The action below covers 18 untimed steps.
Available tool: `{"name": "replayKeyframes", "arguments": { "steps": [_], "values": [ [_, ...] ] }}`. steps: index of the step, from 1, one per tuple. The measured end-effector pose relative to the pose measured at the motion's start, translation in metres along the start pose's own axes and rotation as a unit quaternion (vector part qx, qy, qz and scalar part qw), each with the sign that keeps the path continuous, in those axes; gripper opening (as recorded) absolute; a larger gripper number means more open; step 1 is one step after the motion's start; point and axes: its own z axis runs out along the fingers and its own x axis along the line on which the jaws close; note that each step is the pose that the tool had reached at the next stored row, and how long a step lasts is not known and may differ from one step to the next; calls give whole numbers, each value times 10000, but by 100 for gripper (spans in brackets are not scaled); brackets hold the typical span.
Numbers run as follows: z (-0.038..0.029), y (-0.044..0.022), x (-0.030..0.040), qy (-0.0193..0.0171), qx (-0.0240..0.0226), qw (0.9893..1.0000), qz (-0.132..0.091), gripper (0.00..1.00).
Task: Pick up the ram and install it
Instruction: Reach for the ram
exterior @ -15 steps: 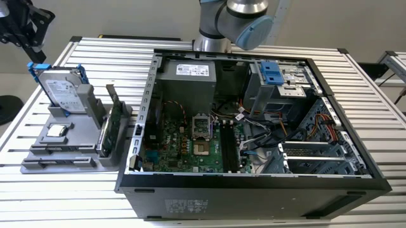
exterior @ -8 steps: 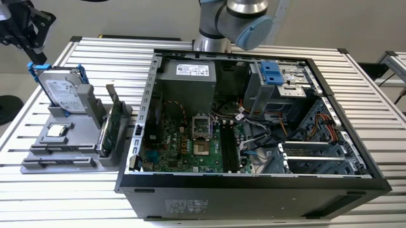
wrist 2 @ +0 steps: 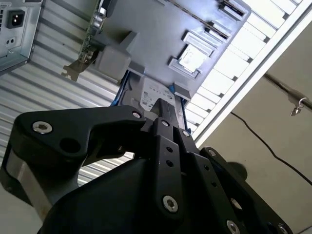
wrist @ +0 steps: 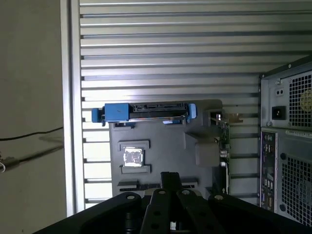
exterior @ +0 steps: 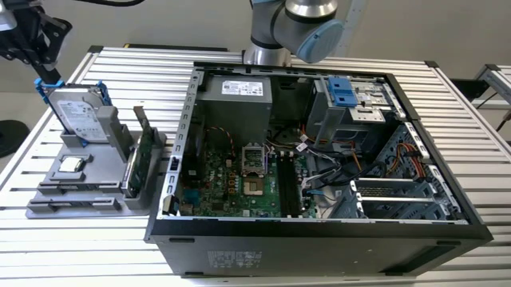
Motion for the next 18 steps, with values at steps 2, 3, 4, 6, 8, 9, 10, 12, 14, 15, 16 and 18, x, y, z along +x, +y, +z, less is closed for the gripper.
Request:
{"name": "replayKeyframes", "arguments": {
  "steps": [2, 3, 4, 6, 8, 9, 10, 12, 14, 15, 16, 18],
  "values": [
    [11, 0, 1, 9, 0, 10000, 1, 0],
    [15, 0, 1, 14, 1, 10000, 1, 0],
    [18, -1, 1, 17, 1, 10000, 1, 0],
    [24, -1, 1, 24, 1, 10000, 1, 0],
    [29, -1, 1, 26, 1, 10000, 2, 0],
    [31, -2, 1, 27, 1, 10000, 2, 0],
    [33, -2, 1, 28, 1, 10000, 1, 0],
    [37, -2, 1, 29, 1, 10000, 1, 0],
    [41, -2, 1, 30, 1, 10000, 2, 0],
    [42, -2, 1, 31, 1, 10000, 2, 0],
    [44, -2, 1, 32, 1, 10000, 2, 0],
    [79, -4, 2, 67, 3, 10000, 3, 0]
  ]
}}
